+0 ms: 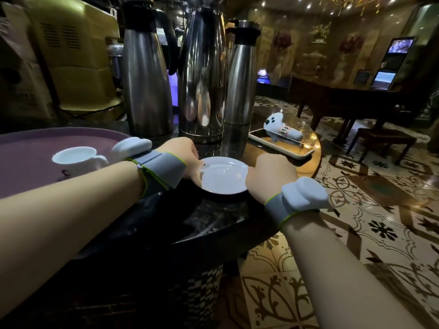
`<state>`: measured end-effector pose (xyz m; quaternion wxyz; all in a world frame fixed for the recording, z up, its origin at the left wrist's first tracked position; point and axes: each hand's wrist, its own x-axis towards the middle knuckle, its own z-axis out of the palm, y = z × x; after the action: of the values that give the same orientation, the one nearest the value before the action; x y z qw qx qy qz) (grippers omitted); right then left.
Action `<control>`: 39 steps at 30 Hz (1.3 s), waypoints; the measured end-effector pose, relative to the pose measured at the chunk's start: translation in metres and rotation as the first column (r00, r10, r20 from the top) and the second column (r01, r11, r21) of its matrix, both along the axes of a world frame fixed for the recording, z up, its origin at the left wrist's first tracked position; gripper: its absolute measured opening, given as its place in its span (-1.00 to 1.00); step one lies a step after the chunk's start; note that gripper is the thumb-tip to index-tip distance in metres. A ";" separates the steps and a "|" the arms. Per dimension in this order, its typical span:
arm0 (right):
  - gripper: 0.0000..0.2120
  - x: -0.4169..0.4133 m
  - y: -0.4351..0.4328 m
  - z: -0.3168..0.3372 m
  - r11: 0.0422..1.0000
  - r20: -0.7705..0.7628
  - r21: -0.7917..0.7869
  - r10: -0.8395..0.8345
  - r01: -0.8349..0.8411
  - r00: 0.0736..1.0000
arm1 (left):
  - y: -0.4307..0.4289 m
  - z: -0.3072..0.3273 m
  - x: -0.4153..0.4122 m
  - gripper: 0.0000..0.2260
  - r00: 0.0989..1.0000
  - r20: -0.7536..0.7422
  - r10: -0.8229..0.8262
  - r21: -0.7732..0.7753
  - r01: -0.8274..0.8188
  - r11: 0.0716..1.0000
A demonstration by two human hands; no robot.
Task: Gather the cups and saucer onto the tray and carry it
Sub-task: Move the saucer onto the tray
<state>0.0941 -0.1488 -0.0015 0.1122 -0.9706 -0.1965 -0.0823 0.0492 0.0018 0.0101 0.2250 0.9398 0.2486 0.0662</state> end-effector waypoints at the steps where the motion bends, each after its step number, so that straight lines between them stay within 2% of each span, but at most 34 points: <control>1: -0.76 0.000 0.001 0.000 1.000 -0.008 0.003 0.002 -0.002 1.000 | 0.001 0.000 0.000 -0.77 1.000 0.002 0.007 0.003 -0.007 1.000; 7: -0.79 0.000 0.003 0.002 0.998 -0.034 0.046 0.032 -0.030 0.999 | 0.001 -0.002 -0.001 -0.81 0.999 0.044 0.013 0.033 -0.014 0.999; 13: -0.81 -0.007 0.014 0.012 0.980 0.040 0.192 0.052 -0.059 0.998 | 0.015 0.007 -0.021 -0.90 0.980 0.198 0.035 0.044 -0.045 0.998; 19: -0.80 -0.037 0.053 0.033 0.921 0.132 0.342 0.151 -0.188 0.980 | 0.052 0.036 -0.070 -0.90 0.929 0.359 0.089 0.005 -0.097 0.995; 23: -0.77 -0.080 0.105 0.047 0.867 0.192 0.400 0.236 -0.296 0.953 | 0.101 0.050 -0.124 -0.93 0.864 0.466 0.192 -0.061 -0.185 0.981; 25: -0.77 -0.102 0.134 0.051 0.840 0.227 0.416 0.274 -0.348 0.934 | 0.126 0.054 -0.151 -0.89 0.839 0.493 0.229 -0.064 -0.228 0.972; 29: -0.79 -0.140 0.187 0.049 0.841 0.238 0.381 0.312 -0.384 0.920 | 0.170 0.052 -0.195 -0.90 0.832 0.483 0.274 -0.091 -0.263 0.960; 33: -0.83 -0.169 0.228 0.044 0.867 0.240 0.311 0.326 -0.391 0.914 | 0.213 0.046 -0.221 -0.88 0.863 0.420 0.280 -0.115 -0.255 0.960; 36: -0.86 -0.181 0.250 0.041 0.902 0.160 0.234 0.331 -0.362 0.930 | 0.243 0.037 -0.226 -0.91 0.894 0.372 0.248 -0.106 -0.225 0.969; 39: -0.82 -0.186 0.266 0.035 0.944 0.066 0.182 0.268 -0.275 0.961 | 0.267 0.025 -0.222 -0.90 0.929 0.316 0.192 -0.106 -0.167 0.980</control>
<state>-0.0923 0.1173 0.0332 0.2103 -0.9173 -0.3218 -0.1040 -0.1729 0.2692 0.0349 0.2918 0.8800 0.2956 0.2304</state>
